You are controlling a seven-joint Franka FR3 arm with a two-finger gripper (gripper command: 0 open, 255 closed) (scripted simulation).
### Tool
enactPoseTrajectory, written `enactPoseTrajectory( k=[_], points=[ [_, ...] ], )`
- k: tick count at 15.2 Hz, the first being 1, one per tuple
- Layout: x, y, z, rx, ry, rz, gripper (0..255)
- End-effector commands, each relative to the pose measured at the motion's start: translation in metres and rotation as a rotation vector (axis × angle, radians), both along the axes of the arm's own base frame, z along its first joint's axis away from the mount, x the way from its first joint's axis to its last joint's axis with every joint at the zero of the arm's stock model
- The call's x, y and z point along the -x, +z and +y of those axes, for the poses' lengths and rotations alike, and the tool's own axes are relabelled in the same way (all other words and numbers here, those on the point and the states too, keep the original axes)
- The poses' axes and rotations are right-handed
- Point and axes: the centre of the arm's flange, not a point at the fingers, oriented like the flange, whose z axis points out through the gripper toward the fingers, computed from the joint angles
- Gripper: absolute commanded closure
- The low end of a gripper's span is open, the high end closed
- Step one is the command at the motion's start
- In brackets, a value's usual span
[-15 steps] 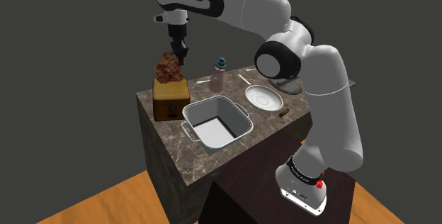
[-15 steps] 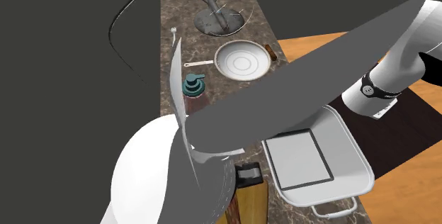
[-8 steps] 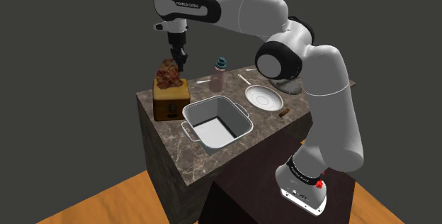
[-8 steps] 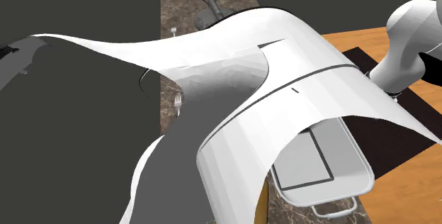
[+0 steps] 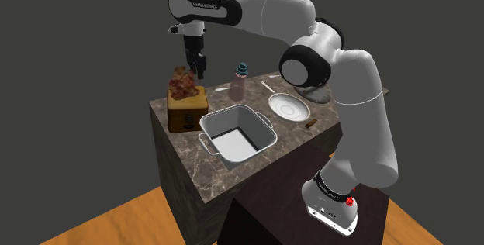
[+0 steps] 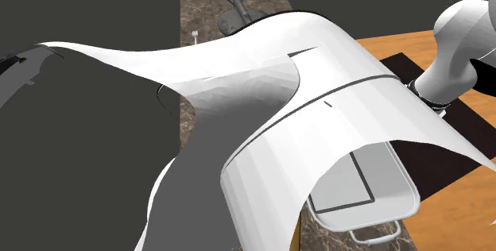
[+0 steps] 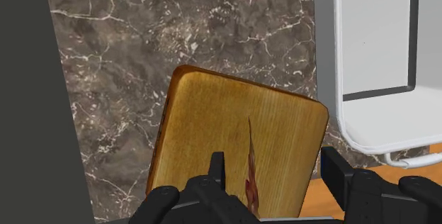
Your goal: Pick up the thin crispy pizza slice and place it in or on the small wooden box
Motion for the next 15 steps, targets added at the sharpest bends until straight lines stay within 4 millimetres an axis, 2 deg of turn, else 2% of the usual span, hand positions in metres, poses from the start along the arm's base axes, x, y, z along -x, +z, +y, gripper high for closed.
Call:
enactPoseTrajectory(
  k=[1, 4, 8, 15],
  points=[
    [0.0, 0.0, 0.0, 0.0, 0.0, 0.0, 0],
    [0.0, 0.0, 0.0, 0.0, 0.0, 0.0, 0],
    [-0.012, 0.048, -0.002, 0.0, 0.0, 0.0, 0],
    [-0.012, 0.048, -0.002, 0.0, 0.0, 0.0, 0]
  ],
)
